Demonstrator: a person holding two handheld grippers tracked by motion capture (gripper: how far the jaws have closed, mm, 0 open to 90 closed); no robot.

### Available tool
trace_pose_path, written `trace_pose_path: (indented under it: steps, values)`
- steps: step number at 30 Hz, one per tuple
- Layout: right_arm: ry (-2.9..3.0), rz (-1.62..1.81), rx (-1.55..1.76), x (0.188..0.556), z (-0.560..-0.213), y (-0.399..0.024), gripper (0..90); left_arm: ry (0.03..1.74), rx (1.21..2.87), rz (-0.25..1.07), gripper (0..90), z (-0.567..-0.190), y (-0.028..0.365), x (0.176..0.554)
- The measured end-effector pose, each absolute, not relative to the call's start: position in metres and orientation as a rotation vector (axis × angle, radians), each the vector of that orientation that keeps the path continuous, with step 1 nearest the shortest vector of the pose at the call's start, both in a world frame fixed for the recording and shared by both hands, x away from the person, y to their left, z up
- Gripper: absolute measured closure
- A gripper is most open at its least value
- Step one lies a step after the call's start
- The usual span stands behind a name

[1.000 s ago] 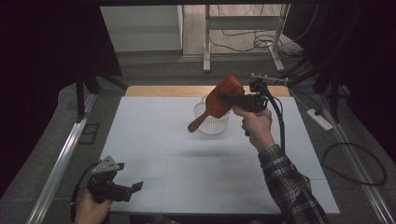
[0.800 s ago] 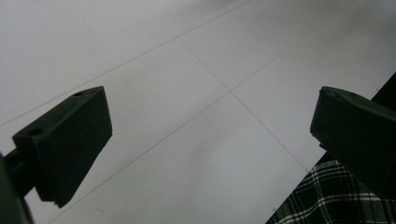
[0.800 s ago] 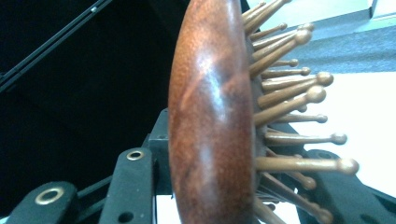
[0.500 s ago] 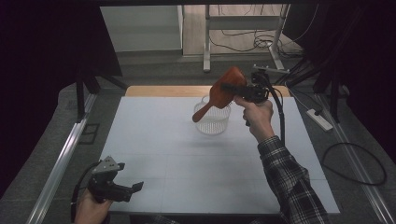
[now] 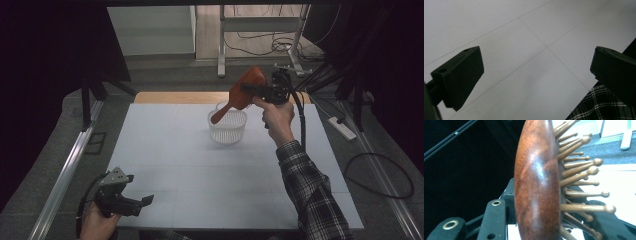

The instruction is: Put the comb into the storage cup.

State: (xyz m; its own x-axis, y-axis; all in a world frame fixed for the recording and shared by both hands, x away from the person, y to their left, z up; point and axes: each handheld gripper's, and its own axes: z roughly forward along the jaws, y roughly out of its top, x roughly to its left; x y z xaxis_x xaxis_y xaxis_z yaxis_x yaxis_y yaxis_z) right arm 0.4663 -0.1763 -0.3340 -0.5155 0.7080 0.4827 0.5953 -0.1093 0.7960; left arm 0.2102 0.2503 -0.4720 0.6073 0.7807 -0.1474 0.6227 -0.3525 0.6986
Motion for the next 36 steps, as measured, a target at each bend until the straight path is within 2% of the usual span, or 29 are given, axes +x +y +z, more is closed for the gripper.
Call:
trace_pose_path:
  steps: [21, 36]
  values:
    - [2.022, 1.598, 1.504, 0.481, -0.347, -0.174, 54.7, 1.104, 2.094, 0.263, 0.0, -0.472, 0.25, 0.211]
    - [2.06, 1.555, 1.534, 0.484, -0.375, -0.165, 54.6, 1.108, 2.095, 0.255, 0.0, -0.472, 0.251, 0.211]
